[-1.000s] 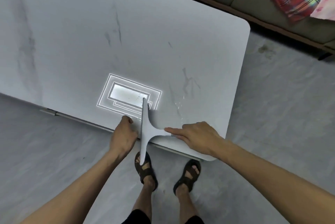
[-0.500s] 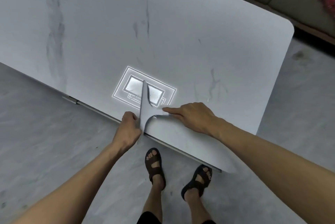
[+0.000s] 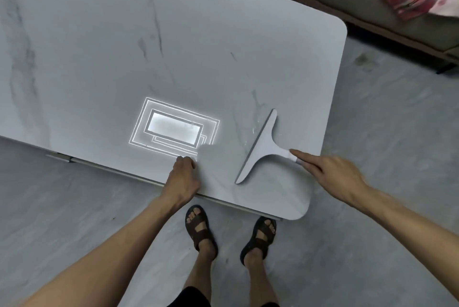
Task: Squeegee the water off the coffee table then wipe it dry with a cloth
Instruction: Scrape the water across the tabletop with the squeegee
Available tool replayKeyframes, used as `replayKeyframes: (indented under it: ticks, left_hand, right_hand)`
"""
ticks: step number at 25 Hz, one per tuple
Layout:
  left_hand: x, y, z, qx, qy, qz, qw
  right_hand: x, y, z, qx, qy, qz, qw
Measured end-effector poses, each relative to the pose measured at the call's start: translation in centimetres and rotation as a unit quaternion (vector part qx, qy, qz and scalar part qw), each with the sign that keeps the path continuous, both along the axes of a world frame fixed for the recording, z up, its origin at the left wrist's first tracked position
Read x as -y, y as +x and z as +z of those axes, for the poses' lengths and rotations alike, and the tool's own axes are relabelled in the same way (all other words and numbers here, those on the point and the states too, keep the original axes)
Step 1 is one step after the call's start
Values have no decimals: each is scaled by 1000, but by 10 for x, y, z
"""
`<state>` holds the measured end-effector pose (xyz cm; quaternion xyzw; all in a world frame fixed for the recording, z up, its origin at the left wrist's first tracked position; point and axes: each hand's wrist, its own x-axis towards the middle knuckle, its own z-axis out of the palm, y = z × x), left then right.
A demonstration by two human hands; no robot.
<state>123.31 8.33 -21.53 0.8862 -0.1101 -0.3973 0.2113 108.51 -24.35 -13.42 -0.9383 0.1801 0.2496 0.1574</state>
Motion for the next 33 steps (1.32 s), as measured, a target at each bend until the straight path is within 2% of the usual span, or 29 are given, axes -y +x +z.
replayKeyframes:
  ticks: [4, 7, 12, 17, 20, 22, 24, 28, 33]
  left_hand:
    - [-4, -2, 3, -10, 0, -31, 999]
    - [-9, -4, 10, -11, 8, -36, 999]
    - [1, -10, 42, -83, 7, -59, 995]
    - [3, -11, 92, -65, -16, 21, 998]
    - [-1, -11, 115, -46, -22, 57, 997]
    - [-6, -15, 122, -55, -19, 62, 996]
    - [-14, -88, 103, -19, 39, 201, 979]
    - [-20, -109, 100, -32, 41, 240, 969]
    - [20, -167, 100, -61, 15, 297, 953]
  right_hand:
    - [8, -37, 23, 32, 5, -67, 997]
    - [8, -53, 30, 23, -10, -63, 998]
    - [1, -48, 47, 2, -23, -58, 998]
    - [-29, -27, 74, -11, -25, 42, 999]
    - [-78, -8, 57, -27, 8, 162, 986]
    - [-94, 8, 42, -32, 12, 202, 979]
    - [-104, 15, -12, -55, 75, 365, 926]
    - [-112, 23, -24, -19, 76, 347, 935]
    - [-32, 0, -22, -27, 48, 325, 944]
